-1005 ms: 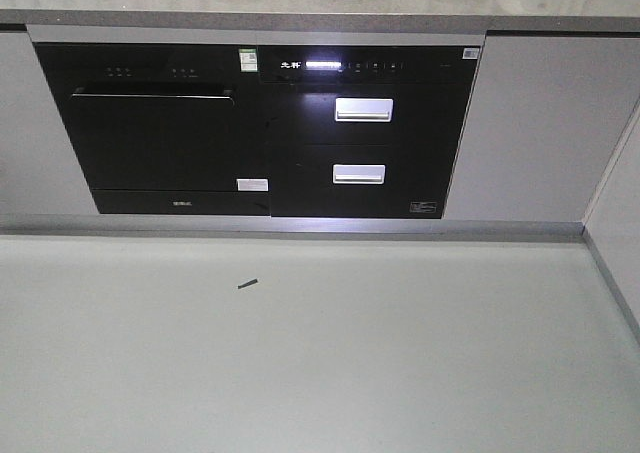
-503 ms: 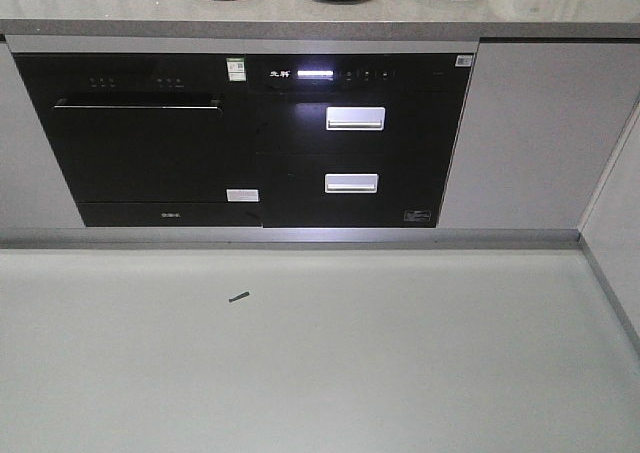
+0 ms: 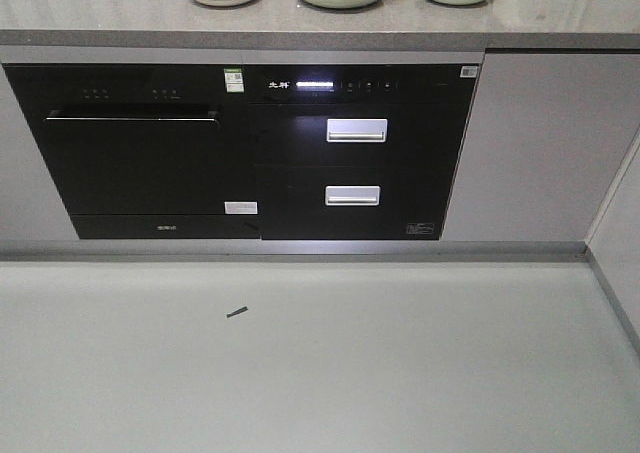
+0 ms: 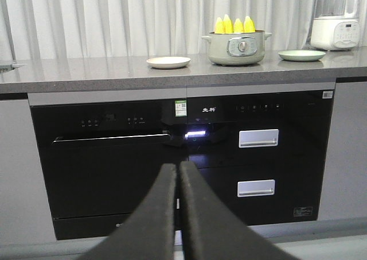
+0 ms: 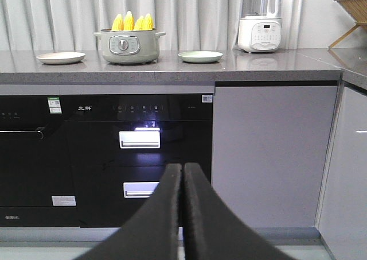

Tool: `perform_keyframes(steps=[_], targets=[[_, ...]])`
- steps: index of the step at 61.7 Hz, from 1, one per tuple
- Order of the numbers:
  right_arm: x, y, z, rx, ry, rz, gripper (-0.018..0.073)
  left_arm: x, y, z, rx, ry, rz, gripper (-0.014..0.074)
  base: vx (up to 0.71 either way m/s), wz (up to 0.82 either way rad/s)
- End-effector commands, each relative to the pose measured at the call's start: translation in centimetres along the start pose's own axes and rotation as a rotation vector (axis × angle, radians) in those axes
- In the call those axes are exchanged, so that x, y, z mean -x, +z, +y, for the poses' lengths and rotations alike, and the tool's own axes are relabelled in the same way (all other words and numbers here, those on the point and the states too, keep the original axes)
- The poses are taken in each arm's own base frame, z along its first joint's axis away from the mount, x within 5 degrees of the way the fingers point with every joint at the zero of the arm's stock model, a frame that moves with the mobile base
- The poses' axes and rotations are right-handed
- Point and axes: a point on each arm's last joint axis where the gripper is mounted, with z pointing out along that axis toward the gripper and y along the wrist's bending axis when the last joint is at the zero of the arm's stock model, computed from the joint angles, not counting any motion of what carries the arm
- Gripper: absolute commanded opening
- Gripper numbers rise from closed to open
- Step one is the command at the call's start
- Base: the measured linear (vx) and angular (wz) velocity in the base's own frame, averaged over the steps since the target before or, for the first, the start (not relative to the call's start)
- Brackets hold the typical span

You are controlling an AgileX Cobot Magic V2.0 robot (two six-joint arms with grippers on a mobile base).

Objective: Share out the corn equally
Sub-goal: 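Continue driving forward toward the counter with the corn pot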

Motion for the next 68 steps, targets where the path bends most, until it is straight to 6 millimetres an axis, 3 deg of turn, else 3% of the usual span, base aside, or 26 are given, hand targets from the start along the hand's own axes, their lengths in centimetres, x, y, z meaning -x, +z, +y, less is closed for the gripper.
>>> perform_keyframes(steps=[1, 68], targets=[[0.47, 0.02, 0.11, 0.011, -0.007, -0.069, -0.0006, 0.20, -0.08, 0.03, -0.001, -0.009, -0.070, -0.0006, 0.12, 0.01], [0.47, 0.02, 0.11, 0.011, -0.007, -0.069, -0.0006, 0.20, -0.08, 0.03, -0.001, -0.009, -0.070, -0.0006, 0.10, -0.02]])
